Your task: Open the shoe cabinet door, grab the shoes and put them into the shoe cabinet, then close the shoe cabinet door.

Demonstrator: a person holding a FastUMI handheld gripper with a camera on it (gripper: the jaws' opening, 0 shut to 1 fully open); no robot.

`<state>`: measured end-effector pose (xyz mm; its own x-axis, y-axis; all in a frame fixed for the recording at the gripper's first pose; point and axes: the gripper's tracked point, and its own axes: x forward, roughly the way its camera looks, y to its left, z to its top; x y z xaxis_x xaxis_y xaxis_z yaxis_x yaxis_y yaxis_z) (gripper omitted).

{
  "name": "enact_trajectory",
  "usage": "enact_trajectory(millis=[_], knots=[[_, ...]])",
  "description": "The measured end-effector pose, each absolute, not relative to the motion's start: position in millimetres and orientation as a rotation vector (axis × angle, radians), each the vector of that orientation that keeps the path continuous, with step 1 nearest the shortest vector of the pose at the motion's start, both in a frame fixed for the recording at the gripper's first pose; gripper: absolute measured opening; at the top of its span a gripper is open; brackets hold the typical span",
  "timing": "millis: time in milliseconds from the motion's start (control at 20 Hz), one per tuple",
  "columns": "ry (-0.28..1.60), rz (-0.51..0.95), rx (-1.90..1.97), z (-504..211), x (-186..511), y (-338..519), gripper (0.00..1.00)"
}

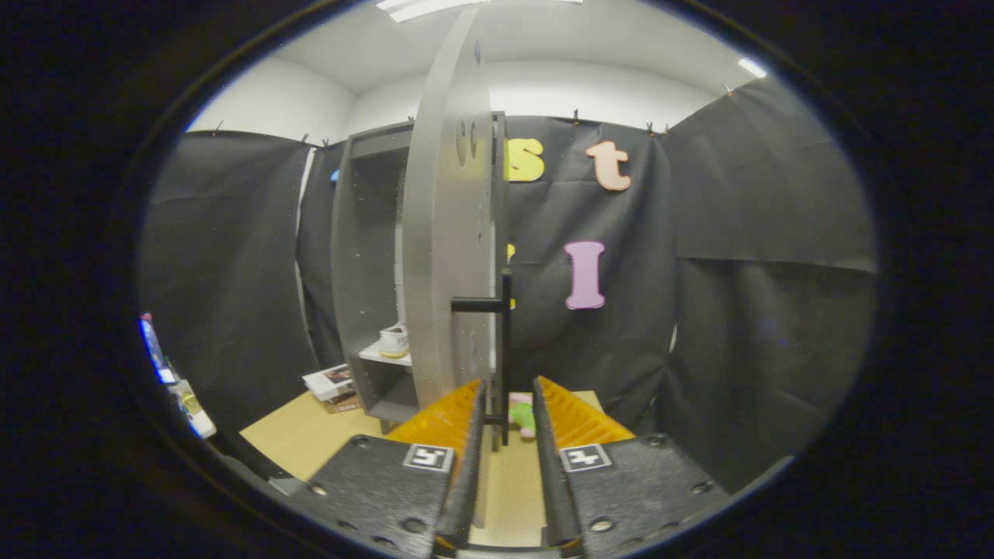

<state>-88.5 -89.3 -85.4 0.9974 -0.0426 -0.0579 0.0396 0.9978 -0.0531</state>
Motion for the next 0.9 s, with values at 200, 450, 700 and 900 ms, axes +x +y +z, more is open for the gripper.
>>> enact_trajectory(millis=[200, 450, 700, 900], knots=[[0.076, -0.094, -0.036, -101, -113, -87, 0.95], [0.116, -0.156, -0.046, -132, -156, -54, 1.0], [0.15, -0.086, -0.05, -195, -160, 42, 1.0], [0.232, 0.007, -0.045, -275, -129, 123, 1.0]])
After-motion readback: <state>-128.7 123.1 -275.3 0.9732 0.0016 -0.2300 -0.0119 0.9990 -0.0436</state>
